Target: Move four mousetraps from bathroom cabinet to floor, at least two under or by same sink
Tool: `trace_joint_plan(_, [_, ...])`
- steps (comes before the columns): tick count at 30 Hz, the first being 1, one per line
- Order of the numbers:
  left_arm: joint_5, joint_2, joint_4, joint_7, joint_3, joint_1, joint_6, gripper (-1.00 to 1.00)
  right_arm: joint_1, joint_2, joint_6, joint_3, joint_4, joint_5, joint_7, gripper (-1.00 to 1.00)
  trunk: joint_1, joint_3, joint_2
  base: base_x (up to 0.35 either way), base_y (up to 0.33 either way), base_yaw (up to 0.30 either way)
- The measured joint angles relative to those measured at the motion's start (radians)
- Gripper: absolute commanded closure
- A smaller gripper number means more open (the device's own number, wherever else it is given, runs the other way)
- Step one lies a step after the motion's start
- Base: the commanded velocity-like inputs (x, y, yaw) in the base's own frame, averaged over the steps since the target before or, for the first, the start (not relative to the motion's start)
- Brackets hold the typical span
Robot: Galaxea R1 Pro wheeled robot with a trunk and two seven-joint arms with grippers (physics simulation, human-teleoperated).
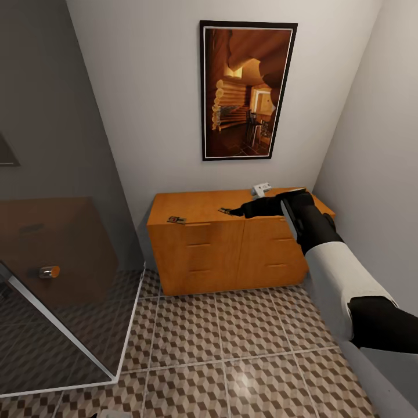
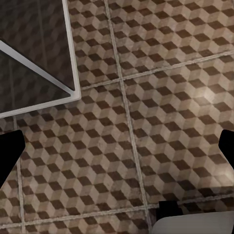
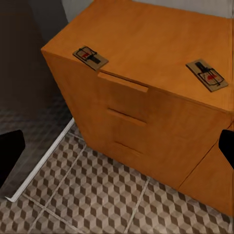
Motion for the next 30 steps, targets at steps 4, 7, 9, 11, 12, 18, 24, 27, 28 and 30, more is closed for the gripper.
trace_joint_plan(4, [0.0, -0.001, 0.0, 0.0, 0.0, 0.0, 0.0, -1.0, 0.0, -0.025, -0.013, -0.002, 0.0, 0.001, 0.01, -1.0, 0.0, 0.0, 0.0, 0.0, 0.0, 0.0])
trace_joint_plan(7, [0.0, -0.001, 0.0, 0.0, -0.001, 0.0, 0.0, -1.0, 0.0, -0.043, -0.02, -0.001, 0.0, 0.002, 0.015, -1.0, 0.0, 0.0, 0.0, 0.0, 0.0, 0.0])
trace_joint_plan(9, [0.0, -0.001, 0.0, 0.0, -0.001, 0.0, 0.0, -1.0, 0.0, -0.048, -0.022, -0.001, -0.001, 0.002, 0.016, -1.0, 0.0, 0.0, 0.0, 0.0, 0.0, 0.0])
trace_joint_plan(11, [0.0, -0.002, 0.0, -0.001, -0.001, 0.0, 0.001, -1.0, 0.0, -0.053, -0.023, -0.001, -0.001, 0.002, 0.017, -1.0, 0.0, 0.0, 0.0, 0.0, 0.0, 0.0])
trace_joint_plan(12, [0.0, -0.002, 0.0, -0.001, -0.001, 0.0, 0.001, -1.0, 0.0, -0.054, -0.024, -0.001, -0.002, 0.002, 0.017, -1.0, 0.0, 0.0, 0.0, 0.0, 0.0, 0.0])
trace_joint_plan(18, [0.0, -0.004, 0.0, -0.002, -0.001, 0.0, 0.001, -1.0, 0.0, -0.056, -0.024, 0.002, -0.015, 0.002, 0.022, -1.0, 0.0, 0.0, 0.0, 0.001, 0.0, 0.0])
trace_joint_plan(24, [-0.001, -0.004, 0.0, -0.002, -0.002, 0.0, 0.001, -1.0, 0.0, -0.056, -0.025, 0.03, -0.022, 0.002, 0.036, -1.0, 0.0, 0.0, 0.0, 0.093, 0.0, 0.0])
trace_joint_plan(27, [-0.001, -0.004, 0.0, -0.002, -0.001, 0.0, 0.001, -1.0, 0.0, -0.056, -0.025, 0.057, -0.024, 0.002, 0.041, -1.0, 0.0, 0.0, 0.0, 0.226, 0.0, 0.0])
trace_joint_plan(28, [0.0, -0.004, 0.0, -0.002, -0.001, 0.0, 0.001, -1.0, 0.0, -0.056, -0.025, 0.062, -0.024, 0.003, 0.042, -1.0, 0.0, 0.0, 0.0, 0.256, 0.0, 0.0])
trace_joint_plan(30, [0.0, -0.004, 0.0, -0.002, -0.001, 0.0, 0.001, -1.0, 0.0, -0.056, -0.025, 0.069, -0.024, 0.003, 0.043, -1.0, 0.0, 0.0, 0.0, 0.27, 0.0, 0.0])
